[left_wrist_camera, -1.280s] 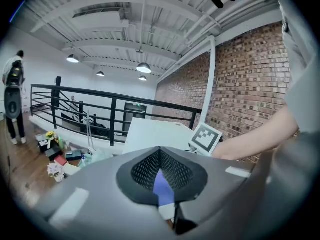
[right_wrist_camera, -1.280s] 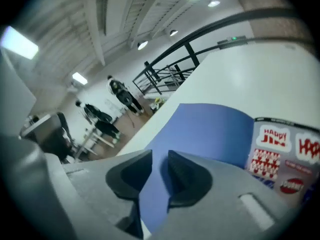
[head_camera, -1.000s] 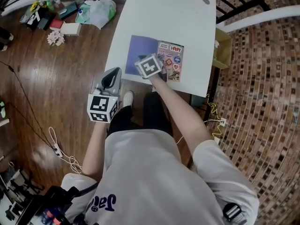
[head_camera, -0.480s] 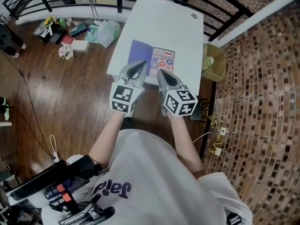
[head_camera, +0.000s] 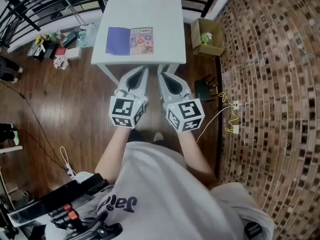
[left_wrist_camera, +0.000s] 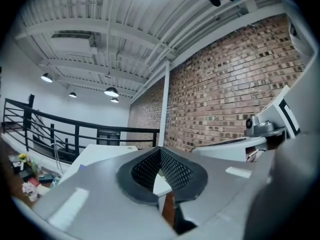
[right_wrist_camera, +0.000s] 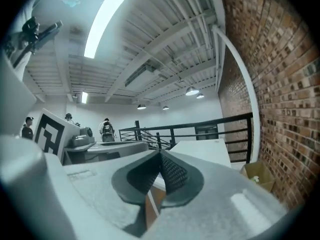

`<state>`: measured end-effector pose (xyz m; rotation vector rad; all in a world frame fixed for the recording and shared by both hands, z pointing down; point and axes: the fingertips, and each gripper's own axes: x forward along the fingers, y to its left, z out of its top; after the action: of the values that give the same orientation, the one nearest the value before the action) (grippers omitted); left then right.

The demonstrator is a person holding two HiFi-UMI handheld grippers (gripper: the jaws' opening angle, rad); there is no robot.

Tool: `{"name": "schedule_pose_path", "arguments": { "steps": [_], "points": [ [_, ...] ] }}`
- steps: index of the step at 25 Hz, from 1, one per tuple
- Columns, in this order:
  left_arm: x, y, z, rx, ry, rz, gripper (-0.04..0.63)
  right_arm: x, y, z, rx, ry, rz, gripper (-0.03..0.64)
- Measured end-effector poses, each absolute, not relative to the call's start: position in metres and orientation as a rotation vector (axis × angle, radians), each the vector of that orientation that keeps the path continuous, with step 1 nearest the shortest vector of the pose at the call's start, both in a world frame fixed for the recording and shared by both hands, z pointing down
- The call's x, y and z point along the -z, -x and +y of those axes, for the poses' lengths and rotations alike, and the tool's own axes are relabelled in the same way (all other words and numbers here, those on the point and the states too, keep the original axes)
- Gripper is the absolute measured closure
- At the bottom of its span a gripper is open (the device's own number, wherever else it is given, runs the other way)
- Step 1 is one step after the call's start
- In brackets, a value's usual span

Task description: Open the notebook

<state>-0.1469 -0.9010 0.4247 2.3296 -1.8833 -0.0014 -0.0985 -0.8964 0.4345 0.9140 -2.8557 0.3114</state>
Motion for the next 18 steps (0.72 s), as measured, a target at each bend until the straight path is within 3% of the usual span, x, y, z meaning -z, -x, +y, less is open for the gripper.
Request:
{"name": "schedule_pose_path", "arguments": {
  "steps": [6, 18],
  "points": [
    [-0.380, 0.146, -0.875, -0.011, -2.433, -1.931, 0.578, -0.383, 0.081, -0.875, -0.051, -1.073, -2.849, 0.624],
    [-0.363, 0.221, -0.822, 0.024, -2.358, -2.070, 0.578, -0.364, 0.138, -0.839, 0.007, -1.044, -2.888, 0.624]
  ]
}}
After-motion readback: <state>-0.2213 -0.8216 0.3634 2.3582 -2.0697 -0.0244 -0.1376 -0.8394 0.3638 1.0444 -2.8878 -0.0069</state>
